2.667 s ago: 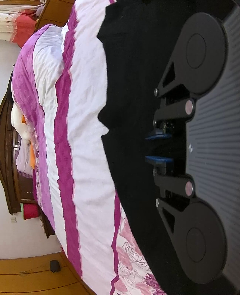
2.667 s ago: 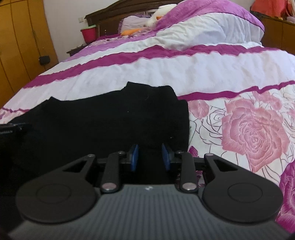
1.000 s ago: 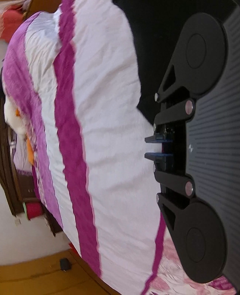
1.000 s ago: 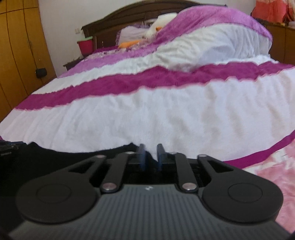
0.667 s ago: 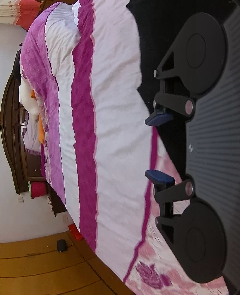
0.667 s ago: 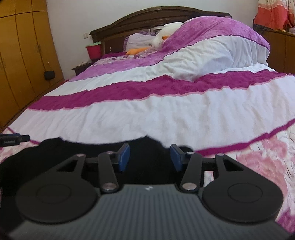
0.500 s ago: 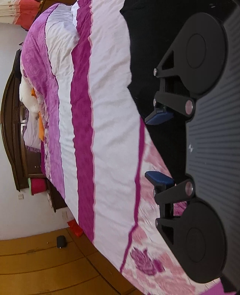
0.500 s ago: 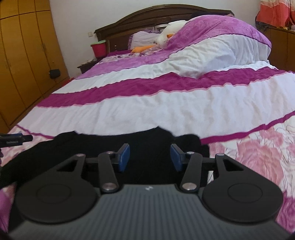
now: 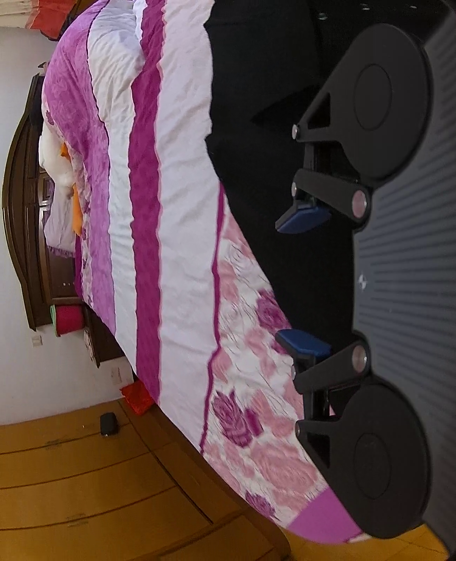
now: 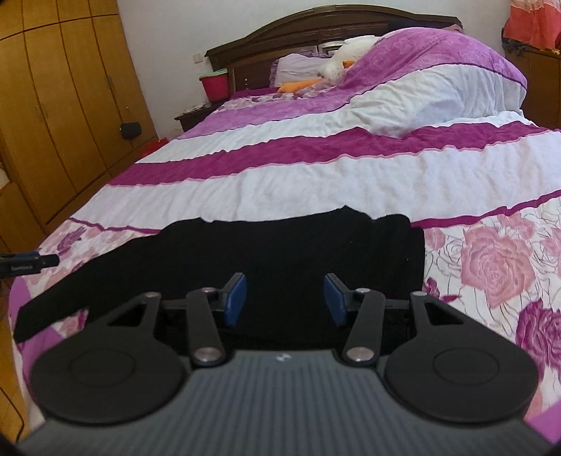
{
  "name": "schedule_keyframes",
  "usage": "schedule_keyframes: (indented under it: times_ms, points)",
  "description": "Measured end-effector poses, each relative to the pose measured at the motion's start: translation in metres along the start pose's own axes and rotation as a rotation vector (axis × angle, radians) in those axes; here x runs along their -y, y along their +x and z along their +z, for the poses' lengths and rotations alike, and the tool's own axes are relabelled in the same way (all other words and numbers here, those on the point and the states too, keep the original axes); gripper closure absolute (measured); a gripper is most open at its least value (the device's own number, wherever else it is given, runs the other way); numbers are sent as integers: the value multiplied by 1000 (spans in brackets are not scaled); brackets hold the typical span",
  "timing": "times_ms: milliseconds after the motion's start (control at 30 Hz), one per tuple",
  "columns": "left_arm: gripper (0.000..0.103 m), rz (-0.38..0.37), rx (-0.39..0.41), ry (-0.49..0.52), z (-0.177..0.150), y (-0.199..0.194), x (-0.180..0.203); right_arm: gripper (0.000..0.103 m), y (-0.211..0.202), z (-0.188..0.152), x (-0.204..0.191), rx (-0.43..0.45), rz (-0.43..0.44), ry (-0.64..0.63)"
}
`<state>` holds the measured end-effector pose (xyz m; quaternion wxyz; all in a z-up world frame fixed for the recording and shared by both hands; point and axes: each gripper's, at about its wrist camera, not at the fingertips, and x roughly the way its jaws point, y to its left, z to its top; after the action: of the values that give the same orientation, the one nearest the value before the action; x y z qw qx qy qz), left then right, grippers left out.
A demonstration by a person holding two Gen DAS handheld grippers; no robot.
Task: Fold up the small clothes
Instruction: 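Move the left gripper to the other sleeve and close on it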
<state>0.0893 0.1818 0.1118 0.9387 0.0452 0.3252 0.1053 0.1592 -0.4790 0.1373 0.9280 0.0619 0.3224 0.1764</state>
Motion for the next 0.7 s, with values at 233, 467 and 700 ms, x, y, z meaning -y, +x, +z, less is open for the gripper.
schedule_keyframes:
  times_ms: [233,467,700]
  points:
    - [35,28,-37,-46,-27,-21,-26,38,-17,-18,-14,-1,4,6]
    - [33,37,-70,-94,-59,-25,-45,37,-20,-42,-25,-20,1,24]
    - [30,74,-106,-102,-87,-7,-55,37,-14,-72,-33,-53,-12,41]
